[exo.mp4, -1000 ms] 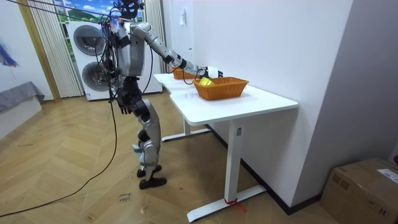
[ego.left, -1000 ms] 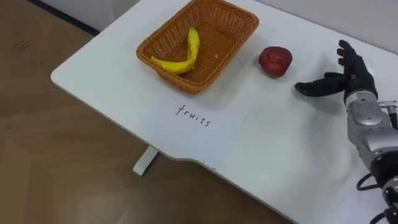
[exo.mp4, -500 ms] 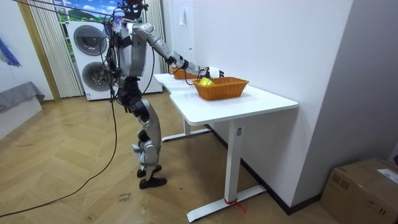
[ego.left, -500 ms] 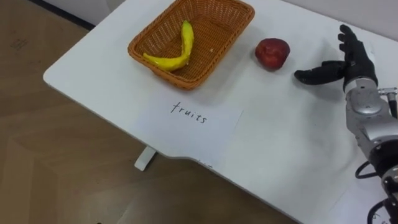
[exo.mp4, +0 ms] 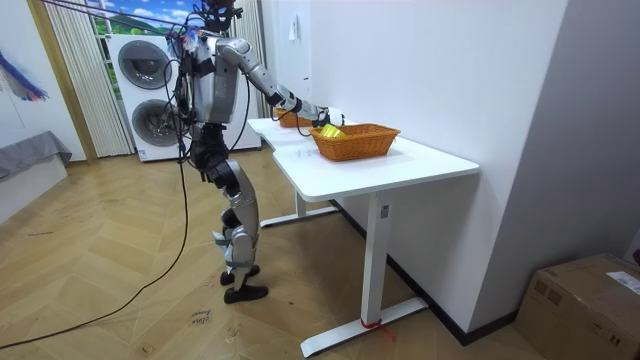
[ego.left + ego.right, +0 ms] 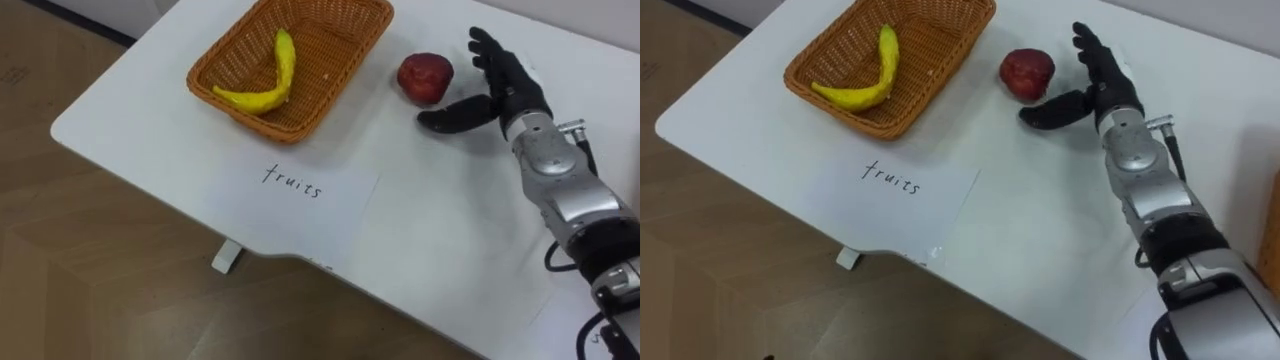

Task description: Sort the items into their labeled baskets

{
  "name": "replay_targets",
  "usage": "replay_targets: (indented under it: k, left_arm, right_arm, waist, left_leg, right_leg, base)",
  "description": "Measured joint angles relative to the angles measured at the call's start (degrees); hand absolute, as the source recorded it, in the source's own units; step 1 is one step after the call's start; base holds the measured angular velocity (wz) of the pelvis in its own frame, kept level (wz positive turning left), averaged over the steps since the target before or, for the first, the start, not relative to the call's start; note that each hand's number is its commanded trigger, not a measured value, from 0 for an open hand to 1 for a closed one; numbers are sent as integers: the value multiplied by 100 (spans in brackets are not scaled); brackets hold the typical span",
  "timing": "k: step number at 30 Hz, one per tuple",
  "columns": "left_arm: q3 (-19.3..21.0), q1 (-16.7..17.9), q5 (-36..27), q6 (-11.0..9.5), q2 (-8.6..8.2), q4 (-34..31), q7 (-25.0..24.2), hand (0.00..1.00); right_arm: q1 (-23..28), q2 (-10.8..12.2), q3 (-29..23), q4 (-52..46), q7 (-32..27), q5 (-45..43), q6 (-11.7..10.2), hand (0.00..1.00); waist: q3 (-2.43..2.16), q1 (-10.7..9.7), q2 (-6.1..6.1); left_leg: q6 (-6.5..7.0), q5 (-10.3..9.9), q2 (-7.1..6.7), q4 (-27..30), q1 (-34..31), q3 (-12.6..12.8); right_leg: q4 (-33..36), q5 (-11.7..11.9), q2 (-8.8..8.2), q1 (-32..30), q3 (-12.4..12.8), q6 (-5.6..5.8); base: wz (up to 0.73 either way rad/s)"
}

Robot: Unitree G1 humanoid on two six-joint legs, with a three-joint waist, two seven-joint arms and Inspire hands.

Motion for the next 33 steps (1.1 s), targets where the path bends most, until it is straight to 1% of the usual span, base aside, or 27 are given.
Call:
replay_targets:
  k: [3,7,13,16,19,28,33]
  left_arm:
    - [-2,3,-5,-16,-6,71,0,0]
    - [-66,1,-9,-38,0,105,6,0]
    - [-120,-66,-34,-38,2,122,8,0]
    - [-119,-112,-78,-39,2,176,8,0]
    - [-120,-123,-82,-39,2,223,8,0]
    - [-120,-124,-81,-12,2,271,13,0]
    - [-120,-124,-84,-8,-1,269,30,0]
  right_arm:
    - [-1,136,-4,-36,29,-87,-3,0]
    - [-1,260,27,-68,174,-164,-3,0]
    - [8,280,395,-438,413,-230,-3,0]
    - [8,351,405,-499,499,-230,-3,0]
    - [8,353,405,-507,534,-228,-6,0]
    - [11,353,404,-507,607,-228,-4,0]
    - [11,353,399,-505,619,-230,0,0]
  waist:
    - [3,-11,-12]
    - [12,-16,-29]
    - [16,-38,-40]
    - [13,-38,-60]
    - [14,-51,-86]
    - [14,-64,-87]
    - [7,-69,-108]
  left_leg:
    - [0,0,0,-25,-2,-5]
    - [0,0,0,-72,44,-5]
    - [-3,1,0,-83,38,-10]
    - [-4,2,0,-100,36,-10]
    - [-3,1,-1,-106,36,-13]
    - [-3,1,0,-106,33,-23]
    - [-3,2,0,-105,33,-22]
  right_leg:
    - [-20,0,8,15,4,0]
    - [-53,2,16,66,1,0]
    - [-68,2,16,65,-16,0]
    - [-99,2,17,72,-30,1]
    - [-118,4,18,85,-45,4]
    - [-129,4,16,94,-70,6]
    - [-130,4,16,96,-73,6]
  base:
    - [0]
    - [0]
    - [0]
    - [0]
    - [0]
    - [0]
    - [0]
